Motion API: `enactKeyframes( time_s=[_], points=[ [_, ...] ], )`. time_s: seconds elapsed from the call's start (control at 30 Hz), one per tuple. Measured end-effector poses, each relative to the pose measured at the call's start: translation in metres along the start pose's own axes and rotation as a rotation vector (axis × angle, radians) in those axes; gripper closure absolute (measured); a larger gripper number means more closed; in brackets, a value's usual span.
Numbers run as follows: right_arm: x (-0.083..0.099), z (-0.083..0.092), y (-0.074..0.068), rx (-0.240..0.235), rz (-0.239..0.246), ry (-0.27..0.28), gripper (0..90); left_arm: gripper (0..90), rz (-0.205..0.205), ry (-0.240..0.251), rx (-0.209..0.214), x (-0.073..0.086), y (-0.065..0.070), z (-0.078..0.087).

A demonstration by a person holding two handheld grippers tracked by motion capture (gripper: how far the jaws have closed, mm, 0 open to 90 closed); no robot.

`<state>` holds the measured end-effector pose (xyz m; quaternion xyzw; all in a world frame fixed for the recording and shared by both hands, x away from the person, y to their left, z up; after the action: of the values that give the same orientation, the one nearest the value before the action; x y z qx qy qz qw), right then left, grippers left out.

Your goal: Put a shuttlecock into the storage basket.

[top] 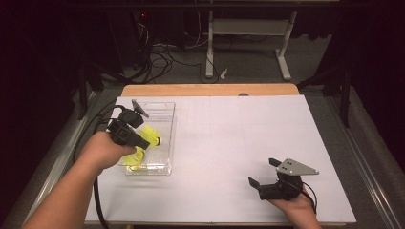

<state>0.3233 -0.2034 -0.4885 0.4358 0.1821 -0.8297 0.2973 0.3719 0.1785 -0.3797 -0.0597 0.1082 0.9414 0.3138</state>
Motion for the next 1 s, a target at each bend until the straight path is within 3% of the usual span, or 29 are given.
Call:
enactKeyframes(
  time_s=[0.3, 0.5, 1.0],
  points=[
    [0.0, 0.0, 0.0, -0.003, 0.001, -0.001, 0.4, 88.6, 0.018, -0.012, -0.016, -0.009, -0.003, -0.009],
    [0.0, 0.0, 0.0, -0.004, 0.0, -0.001, 0.3, 89.7, 0.015, -0.004, -0.055, -0.014, -0.005, -0.016],
    [0.001, -0.001, -0.001, -0.011, 0.003, -0.008, 0.8, 89.7, 0.029, -0.006, -0.068, -0.028, -0.006, -0.042]
  ],
)
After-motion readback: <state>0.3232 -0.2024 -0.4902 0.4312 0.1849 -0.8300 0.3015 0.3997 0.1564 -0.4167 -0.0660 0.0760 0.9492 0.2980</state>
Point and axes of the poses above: each handheld gripper's, and its own axes: z roughly backward along the jaws, x roughly out of its underside, y roughly to its right, the point moved 7 cm from there along -z, roughly forward along the jaws, and after that the axes turned 4 degrees about -y, right-handed, at the moved point
